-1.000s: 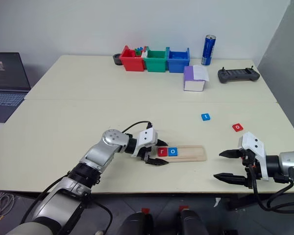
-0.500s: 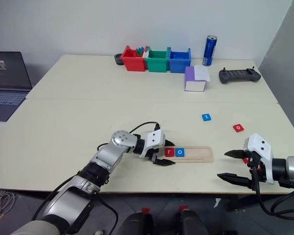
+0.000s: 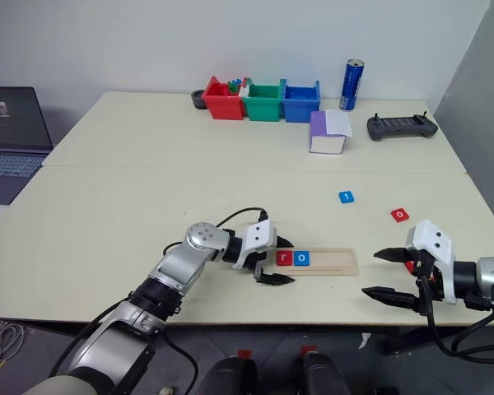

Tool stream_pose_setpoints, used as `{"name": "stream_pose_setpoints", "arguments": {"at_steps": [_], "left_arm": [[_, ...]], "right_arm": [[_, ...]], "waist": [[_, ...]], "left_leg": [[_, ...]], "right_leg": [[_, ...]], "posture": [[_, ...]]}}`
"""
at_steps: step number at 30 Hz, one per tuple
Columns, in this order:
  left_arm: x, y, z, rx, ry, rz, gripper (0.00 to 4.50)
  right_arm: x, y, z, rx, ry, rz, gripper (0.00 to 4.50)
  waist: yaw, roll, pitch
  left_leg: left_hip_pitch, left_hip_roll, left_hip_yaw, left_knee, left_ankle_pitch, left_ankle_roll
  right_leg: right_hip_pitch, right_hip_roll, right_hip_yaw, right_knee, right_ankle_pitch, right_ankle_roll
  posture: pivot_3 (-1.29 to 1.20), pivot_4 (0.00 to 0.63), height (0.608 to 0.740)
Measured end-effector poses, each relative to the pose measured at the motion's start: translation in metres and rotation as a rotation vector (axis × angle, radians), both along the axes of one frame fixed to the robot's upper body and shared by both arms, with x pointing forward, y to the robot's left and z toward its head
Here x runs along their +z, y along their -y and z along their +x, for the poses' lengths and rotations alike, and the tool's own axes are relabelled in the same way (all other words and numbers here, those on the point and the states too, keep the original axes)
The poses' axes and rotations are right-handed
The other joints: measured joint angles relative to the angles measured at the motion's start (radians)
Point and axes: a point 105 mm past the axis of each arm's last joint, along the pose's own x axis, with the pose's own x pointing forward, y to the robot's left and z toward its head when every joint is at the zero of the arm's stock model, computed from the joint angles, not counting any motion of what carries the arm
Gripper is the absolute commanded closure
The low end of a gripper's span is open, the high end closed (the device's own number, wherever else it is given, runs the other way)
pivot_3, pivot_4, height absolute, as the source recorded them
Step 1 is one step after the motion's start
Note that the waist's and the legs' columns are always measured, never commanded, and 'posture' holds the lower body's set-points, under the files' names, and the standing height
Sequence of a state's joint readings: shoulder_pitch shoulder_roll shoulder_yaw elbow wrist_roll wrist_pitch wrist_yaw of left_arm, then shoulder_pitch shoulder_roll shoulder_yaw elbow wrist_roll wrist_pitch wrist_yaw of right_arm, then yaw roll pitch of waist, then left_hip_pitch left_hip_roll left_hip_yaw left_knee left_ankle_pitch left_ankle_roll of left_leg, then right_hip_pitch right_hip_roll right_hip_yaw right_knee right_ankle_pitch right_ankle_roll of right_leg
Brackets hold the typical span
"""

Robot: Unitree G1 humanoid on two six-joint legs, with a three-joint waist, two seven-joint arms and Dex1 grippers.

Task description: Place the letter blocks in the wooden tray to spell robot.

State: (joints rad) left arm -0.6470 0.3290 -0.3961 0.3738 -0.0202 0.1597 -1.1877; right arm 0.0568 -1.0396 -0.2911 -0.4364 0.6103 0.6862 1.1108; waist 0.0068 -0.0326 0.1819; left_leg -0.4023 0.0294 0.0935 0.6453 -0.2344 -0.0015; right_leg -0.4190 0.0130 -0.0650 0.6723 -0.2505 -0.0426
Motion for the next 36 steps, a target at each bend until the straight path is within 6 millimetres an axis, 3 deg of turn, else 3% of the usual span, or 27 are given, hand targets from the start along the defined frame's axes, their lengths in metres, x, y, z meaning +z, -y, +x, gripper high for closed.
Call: {"name": "stream_pose_setpoints", "arguments": {"at_steps": [6,13,20,24,30,34,36], "left_arm": [[0.001,-0.002,-0.002,-0.001,0.000,0.004,0.02],[0.008,-0.019,-0.007,-0.013,0.016,0.016,0.02],[0.049,-0.046,-0.005,0.024,0.105,-0.031,0.02],[0.057,-0.067,-0.009,0.043,0.101,-0.044,0.02],[0.082,-0.098,-0.011,0.109,0.045,-0.160,0.02],[0.110,-0.123,-0.021,0.132,0.024,-0.239,0.02],[0.115,-0.135,-0.030,0.135,0.005,-0.236,0.02]], "right_arm": [[0.000,0.001,0.000,-0.003,-0.002,0.001,0.00],[0.007,0.007,0.007,-0.036,0.025,0.012,0.00],[0.027,0.053,0.013,-0.201,0.068,0.005,0.00],[0.026,0.074,0.010,-0.296,0.072,0.011,0.00],[0.005,0.091,0.013,-0.540,0.110,0.061,0.00],[-0.003,0.095,0.013,-0.720,0.143,0.093,0.00],[-0.009,0.098,0.007,-0.779,0.134,0.086,0.00]], "waist": [[-0.001,0.000,0.000],[-0.004,0.000,0.000],[-0.003,0.000,0.000],[-0.005,0.000,0.000],[-0.006,0.000,0.000],[-0.008,0.001,0.000],[-0.008,0.001,0.000]], "left_leg": [[0.000,0.000,0.000,0.000,0.000,0.000],[0.000,0.000,0.000,0.000,0.000,0.000],[0.000,0.001,0.000,0.000,0.000,0.000],[0.000,0.001,0.000,0.000,0.000,0.000],[0.000,0.001,0.000,0.000,0.000,-0.001],[0.000,0.002,0.000,-0.001,0.000,-0.001],[0.000,0.002,0.000,-0.001,0.000,-0.001]], "right_leg": [[0.000,0.000,0.000,0.000,0.000,0.000],[0.000,0.000,0.000,0.000,0.000,0.000],[0.000,0.000,0.000,0.000,0.000,0.000],[0.000,0.000,0.000,0.001,0.000,0.000],[-0.001,0.000,0.000,0.001,0.000,0.000],[-0.001,0.000,0.000,0.002,0.000,0.000],[-0.001,0.000,0.000,0.002,0.000,-0.001]], "posture": [[0.00,0.150,0.740],[0.00,0.150,0.740],[0.00,0.150,0.740],[0.00,0.150,0.740],[0.00,0.150,0.740],[0.00,0.150,0.740],[0.00,0.150,0.740]]}}
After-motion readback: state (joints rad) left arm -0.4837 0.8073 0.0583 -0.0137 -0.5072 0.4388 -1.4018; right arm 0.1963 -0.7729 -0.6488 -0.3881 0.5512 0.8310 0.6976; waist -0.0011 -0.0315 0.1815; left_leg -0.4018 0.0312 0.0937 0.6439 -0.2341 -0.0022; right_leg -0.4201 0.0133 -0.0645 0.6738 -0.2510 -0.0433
